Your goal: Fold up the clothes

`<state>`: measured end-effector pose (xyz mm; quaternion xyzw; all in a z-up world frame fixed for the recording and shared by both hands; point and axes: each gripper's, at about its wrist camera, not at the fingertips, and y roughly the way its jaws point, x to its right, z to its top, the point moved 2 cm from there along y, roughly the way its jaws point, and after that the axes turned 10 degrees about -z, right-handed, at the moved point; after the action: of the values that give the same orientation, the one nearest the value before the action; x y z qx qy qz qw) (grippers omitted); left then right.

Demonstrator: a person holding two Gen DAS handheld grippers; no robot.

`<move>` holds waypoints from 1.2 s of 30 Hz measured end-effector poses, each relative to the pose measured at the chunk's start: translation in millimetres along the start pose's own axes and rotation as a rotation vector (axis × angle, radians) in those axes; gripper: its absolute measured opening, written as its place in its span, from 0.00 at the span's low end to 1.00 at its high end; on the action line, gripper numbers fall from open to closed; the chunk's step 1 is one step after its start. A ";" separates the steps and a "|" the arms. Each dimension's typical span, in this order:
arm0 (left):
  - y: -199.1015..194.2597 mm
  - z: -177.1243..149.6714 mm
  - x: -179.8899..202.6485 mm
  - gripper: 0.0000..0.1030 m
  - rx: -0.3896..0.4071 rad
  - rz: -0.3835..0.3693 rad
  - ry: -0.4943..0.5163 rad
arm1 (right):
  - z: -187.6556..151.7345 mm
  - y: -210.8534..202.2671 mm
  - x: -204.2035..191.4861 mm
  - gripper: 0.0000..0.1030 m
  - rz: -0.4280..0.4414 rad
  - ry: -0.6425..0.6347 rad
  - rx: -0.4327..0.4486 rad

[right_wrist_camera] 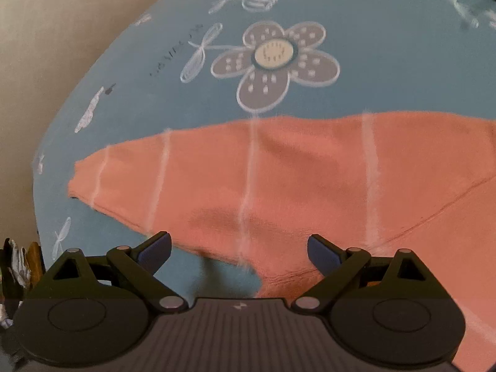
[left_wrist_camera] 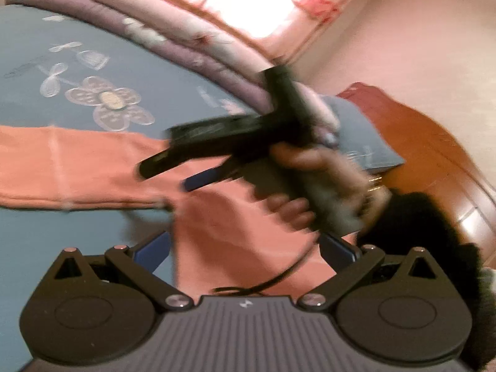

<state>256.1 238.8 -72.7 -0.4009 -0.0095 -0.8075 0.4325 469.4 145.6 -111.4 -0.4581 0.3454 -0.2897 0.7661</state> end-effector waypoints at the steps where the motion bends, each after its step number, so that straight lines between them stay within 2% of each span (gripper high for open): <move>1: 0.8 -0.1 3.6 0.99 0.000 -0.020 0.004 | -0.5 6.2 -4.0 1.00 0.000 -0.004 0.004; 3: 4.1 -0.9 9.7 0.99 -0.009 -0.049 0.020 | 2.6 13.8 -17.2 1.00 0.009 -0.033 0.031; 6: 9.1 -2.9 17.1 0.99 -0.025 -0.076 0.038 | 9.0 18.2 -37.2 1.00 0.151 -0.053 0.025; 7: 10.6 -2.8 18.3 0.99 -0.028 -0.077 0.040 | 10.4 18.2 -43.0 0.99 0.181 -0.061 0.020; 8: 11.8 -2.7 19.8 0.99 -0.030 -0.079 0.042 | 11.4 15.9 -47.6 0.99 0.176 -0.075 0.026; 10: 10.6 -2.8 23.4 0.99 -0.027 -0.082 0.050 | 12.1 5.7 -51.0 0.99 0.124 -0.100 0.054; 13: 6.3 -1.3 25.4 0.99 -0.010 -0.090 0.057 | 9.9 -18.3 -35.5 0.99 0.050 -0.069 0.079; 17: 1.3 -0.2 27.9 0.99 0.009 -0.078 0.060 | -11.0 -66.9 5.0 1.00 -0.138 -0.033 0.122; 21: 4.6 -2.2 33.1 0.99 0.001 -0.044 0.074 | -49.7 -118.9 60.5 1.00 -0.277 0.086 0.162; 25: 21.2 -3.9 33.0 0.99 -0.023 -0.007 0.073 | -103.0 -160.4 114.8 1.00 -0.322 0.237 0.240; 28: 44.5 -6.7 25.8 0.99 -0.066 0.018 0.047 | -151.8 -173.5 152.8 1.00 -0.309 0.364 0.269; 31: 69.6 -13.1 18.2 0.99 -0.108 0.076 0.027 | -200.9 -164.9 177.0 1.00 -0.275 0.454 0.274; 36: 98.2 -26.2 17.0 0.99 -0.132 0.114 0.014 | -275.8 -142.5 195.0 1.00 -0.181 0.486 0.385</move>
<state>303.5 156.1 -111.8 -0.4225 0.0696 -0.7834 0.4505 347.8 -199.8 -128.4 -0.2510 0.4148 -0.5177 0.7049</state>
